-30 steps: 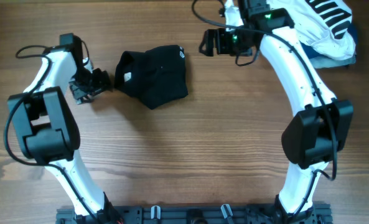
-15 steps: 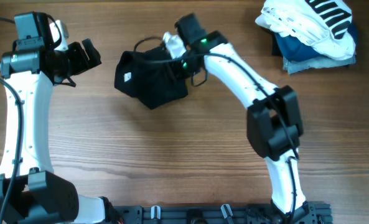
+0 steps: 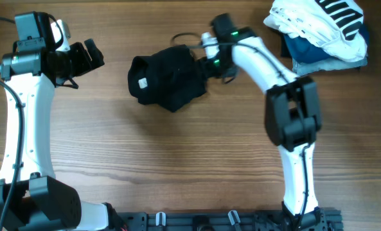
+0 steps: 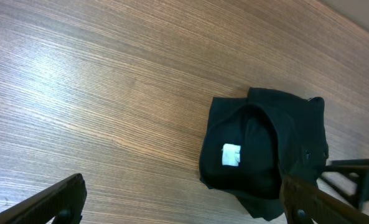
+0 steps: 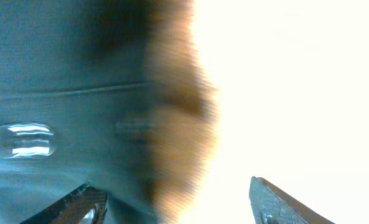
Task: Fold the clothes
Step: 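Grasp the folded black shirt bundle with the right gripper, then lift the bundle with the right gripper and carry it toward the clothes stack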
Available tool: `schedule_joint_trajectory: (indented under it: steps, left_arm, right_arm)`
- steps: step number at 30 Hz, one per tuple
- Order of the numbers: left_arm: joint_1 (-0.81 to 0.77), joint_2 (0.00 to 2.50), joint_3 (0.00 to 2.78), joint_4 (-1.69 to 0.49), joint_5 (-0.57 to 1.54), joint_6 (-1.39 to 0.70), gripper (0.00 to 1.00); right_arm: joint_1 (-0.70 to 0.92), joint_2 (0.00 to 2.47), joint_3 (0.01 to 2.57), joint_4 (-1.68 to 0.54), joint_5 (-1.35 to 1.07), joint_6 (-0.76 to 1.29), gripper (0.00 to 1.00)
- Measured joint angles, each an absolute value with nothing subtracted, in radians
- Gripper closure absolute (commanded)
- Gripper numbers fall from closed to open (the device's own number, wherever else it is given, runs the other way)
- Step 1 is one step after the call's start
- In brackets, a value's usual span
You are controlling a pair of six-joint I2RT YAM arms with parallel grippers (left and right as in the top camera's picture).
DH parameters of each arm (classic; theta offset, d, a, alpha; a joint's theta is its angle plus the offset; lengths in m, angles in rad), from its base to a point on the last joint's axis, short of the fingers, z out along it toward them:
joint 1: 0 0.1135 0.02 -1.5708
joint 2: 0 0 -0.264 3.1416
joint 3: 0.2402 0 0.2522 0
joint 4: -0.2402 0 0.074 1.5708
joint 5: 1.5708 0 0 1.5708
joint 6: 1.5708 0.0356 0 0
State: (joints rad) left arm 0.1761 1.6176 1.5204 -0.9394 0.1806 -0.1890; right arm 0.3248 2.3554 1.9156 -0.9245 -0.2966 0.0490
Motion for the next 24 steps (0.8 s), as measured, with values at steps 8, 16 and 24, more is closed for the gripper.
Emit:
schedule_joint_trajectory:
  steps: [8, 16, 24]
  left_arm:
    - [0.177, 1.618, 1.520, -0.923, 0.155, -0.189, 0.00]
    - [0.371, 1.618, 1.520, -0.827, 0.079, -0.289, 0.00]
    - [0.483, 1.618, 1.520, -0.849, 0.072, -0.314, 0.00]
  right_arm:
    - [0.192, 2.350, 1.943, -0.991, -0.274, 0.014, 0.15]
    - [0.427, 2.169, 1.988, -0.859, -0.307, 0.019, 0.10]
    - [0.637, 2.202, 1.990, -0.705, -0.302, 0.030, 0.09]
